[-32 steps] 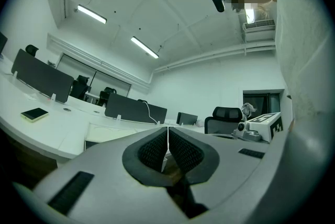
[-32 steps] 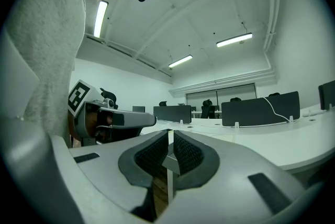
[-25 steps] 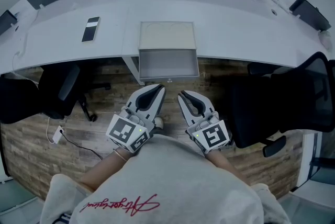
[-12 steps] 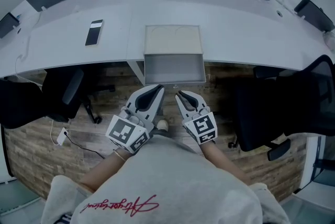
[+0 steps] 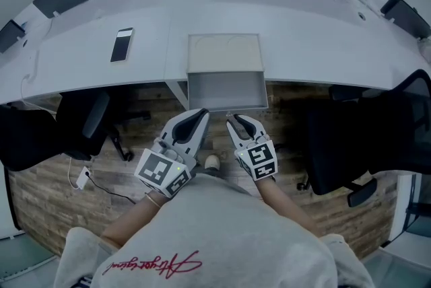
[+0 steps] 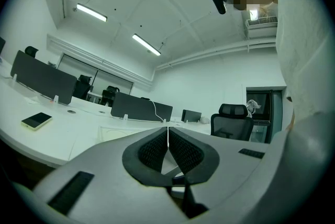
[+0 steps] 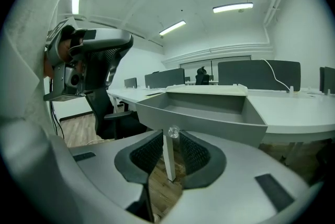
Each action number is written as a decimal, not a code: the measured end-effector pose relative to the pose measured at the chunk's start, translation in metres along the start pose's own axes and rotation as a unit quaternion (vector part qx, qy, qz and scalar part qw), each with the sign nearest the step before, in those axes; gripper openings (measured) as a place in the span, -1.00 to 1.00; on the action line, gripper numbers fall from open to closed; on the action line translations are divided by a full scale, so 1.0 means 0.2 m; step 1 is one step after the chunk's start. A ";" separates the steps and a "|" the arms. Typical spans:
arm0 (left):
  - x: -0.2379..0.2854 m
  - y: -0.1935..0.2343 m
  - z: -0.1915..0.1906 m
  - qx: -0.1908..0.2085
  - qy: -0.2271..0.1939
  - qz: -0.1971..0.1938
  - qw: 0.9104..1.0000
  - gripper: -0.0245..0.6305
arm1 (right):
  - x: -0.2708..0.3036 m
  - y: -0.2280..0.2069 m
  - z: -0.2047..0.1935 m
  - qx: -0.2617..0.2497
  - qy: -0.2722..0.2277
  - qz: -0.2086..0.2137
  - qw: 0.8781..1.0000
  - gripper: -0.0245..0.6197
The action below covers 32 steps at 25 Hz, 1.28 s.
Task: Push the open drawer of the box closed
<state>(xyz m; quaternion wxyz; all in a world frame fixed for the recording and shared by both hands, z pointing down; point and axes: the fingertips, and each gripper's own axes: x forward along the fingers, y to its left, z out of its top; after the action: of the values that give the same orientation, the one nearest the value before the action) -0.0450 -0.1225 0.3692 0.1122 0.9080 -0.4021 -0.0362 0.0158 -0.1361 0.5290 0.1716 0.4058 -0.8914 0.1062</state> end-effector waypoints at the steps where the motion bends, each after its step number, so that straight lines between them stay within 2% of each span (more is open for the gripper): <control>1: 0.00 0.00 0.00 0.001 0.000 -0.001 1.000 -0.86 | 0.01 0.00 0.00 0.002 0.001 -0.001 1.000 -0.65; 7: 0.01 0.01 0.01 0.005 0.001 -0.003 1.000 -0.86 | 0.04 -0.02 0.00 0.010 0.002 -0.004 1.000 -0.64; 13: 0.02 0.02 0.01 0.008 0.001 -0.001 1.000 -0.86 | 0.04 -0.02 0.01 -0.010 -0.002 -0.020 1.000 -0.64; 21: 0.02 0.03 0.01 0.008 0.001 -0.002 1.000 -0.86 | 0.05 -0.02 0.01 0.006 -0.009 -0.033 0.999 -0.65; 32: 0.05 0.03 0.03 0.020 0.002 -0.010 1.000 -0.86 | 0.07 -0.02 0.04 0.020 -0.021 -0.024 0.999 -0.70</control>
<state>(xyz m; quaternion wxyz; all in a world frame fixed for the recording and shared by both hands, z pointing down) -0.0431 -0.1347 0.3649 0.0944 0.9142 -0.3931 -0.0279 0.0086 -0.1507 0.5269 0.1470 0.4322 -0.8827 0.1112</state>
